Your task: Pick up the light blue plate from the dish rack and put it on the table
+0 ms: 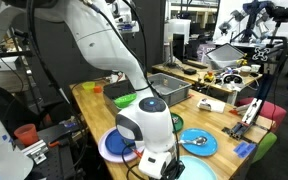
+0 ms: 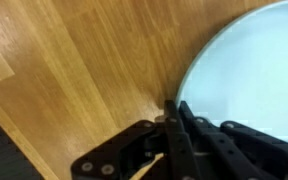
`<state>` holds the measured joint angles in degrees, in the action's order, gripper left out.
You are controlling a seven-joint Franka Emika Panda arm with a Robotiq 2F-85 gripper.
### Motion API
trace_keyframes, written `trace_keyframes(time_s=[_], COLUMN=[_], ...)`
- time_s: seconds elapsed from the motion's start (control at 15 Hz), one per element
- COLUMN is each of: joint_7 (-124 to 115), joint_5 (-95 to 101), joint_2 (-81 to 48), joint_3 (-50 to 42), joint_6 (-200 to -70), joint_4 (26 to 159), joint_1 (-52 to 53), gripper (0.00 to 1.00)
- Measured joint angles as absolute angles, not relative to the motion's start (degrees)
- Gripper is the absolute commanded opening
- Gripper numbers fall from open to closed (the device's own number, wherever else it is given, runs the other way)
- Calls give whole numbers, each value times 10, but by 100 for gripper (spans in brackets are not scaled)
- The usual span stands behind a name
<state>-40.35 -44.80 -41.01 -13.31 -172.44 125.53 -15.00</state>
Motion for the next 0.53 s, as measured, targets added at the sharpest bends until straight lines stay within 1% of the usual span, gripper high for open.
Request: trace_keyframes(time_s=[0.27, 0.53], joint_7=[-404, -396], joint_5=[-448, -452], joint_2=[-403, -362], joint_3=[-121, -98], joint_6=[-1725, -1729], joint_4=[1252, 1259], joint_1=[-158, -174], gripper=[67, 94])
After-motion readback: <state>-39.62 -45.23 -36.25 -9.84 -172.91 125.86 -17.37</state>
